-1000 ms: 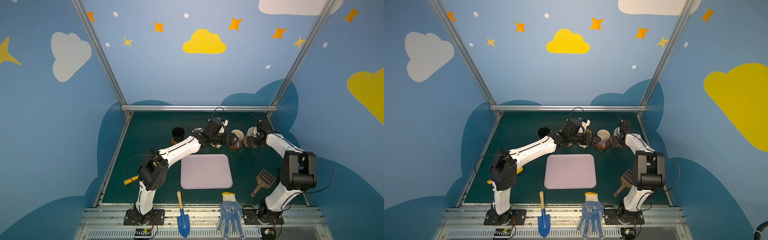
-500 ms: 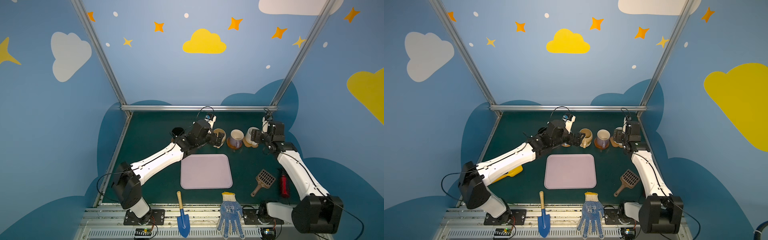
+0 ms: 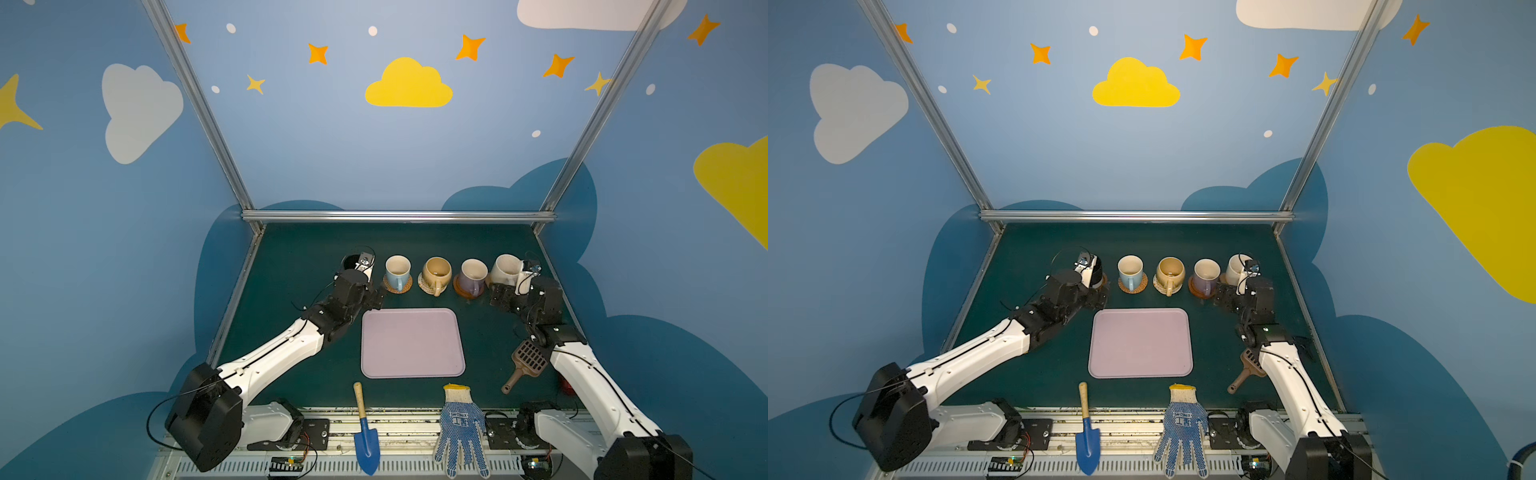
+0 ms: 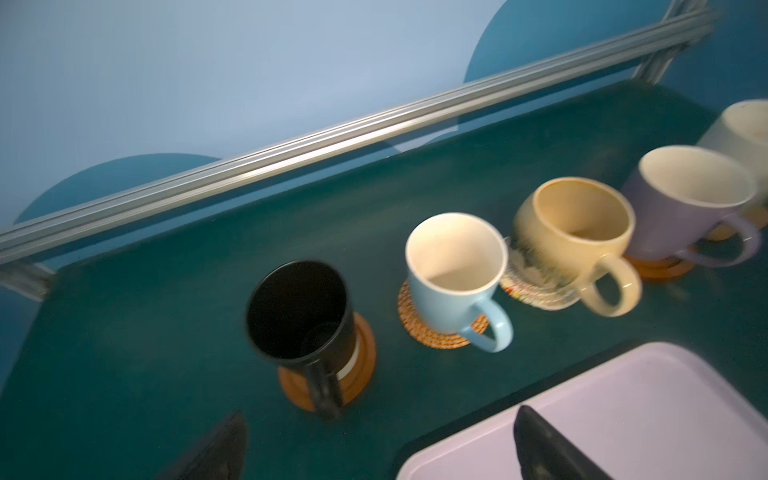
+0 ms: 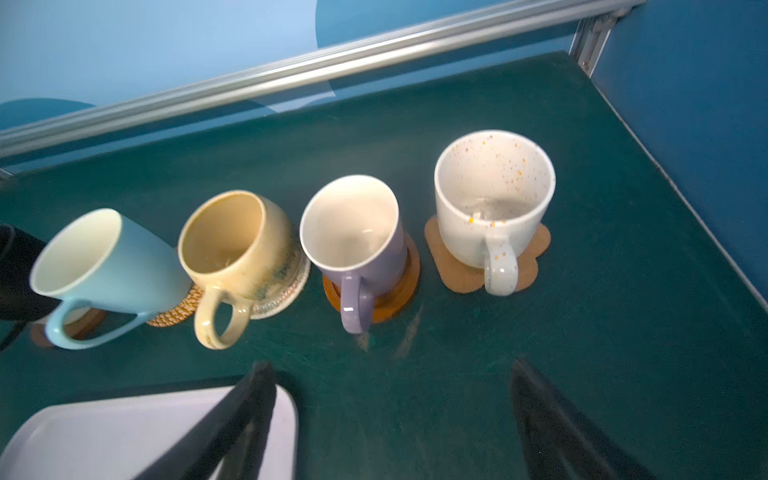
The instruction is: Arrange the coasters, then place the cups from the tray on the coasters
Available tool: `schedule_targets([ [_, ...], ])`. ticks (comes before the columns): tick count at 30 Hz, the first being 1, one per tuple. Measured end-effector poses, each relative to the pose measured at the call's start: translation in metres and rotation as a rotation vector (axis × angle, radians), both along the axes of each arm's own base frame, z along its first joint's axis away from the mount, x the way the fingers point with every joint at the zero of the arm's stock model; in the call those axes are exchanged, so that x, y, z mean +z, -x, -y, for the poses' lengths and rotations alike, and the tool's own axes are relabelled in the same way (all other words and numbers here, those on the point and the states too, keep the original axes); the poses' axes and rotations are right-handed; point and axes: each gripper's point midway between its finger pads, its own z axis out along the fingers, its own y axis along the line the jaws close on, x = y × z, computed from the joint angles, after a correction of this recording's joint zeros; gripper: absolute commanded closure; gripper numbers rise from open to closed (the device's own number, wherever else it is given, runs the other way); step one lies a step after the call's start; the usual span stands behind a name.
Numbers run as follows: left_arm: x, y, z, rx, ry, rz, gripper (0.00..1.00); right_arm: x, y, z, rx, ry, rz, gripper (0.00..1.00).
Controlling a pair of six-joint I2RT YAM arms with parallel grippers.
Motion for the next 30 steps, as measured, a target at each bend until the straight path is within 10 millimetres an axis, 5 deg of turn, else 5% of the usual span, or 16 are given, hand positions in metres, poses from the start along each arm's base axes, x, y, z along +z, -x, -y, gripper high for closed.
schedule_targets([
  [8, -0.054, 0.007, -0.066, 0.093, -0.172, 0.031, 0.00, -0.036, -0.009, 0.012, -0.039, 0.128, 0.023, 0.12],
  [15, -0.051, -0.010, -0.104, 0.206, -0.156, 0.078, 0.00, -0.068, -0.015, 0.024, -0.064, 0.217, 0.043, 0.12],
  [19, -0.070, -0.018, -0.115, 0.233, -0.153, 0.055, 0.00, -0.067, -0.024, 0.027, -0.061, 0.231, 0.072, 0.13],
  [25, -0.108, -0.019, -0.159, 0.316, -0.072, -0.001, 0.00, -0.068, -0.038, 0.038, -0.090, 0.216, 0.113, 0.14],
  [30, -0.113, -0.027, -0.175, 0.344, 0.022, 0.011, 0.00, -0.079, -0.044, 0.041, -0.080, 0.192, 0.112, 0.16],
])
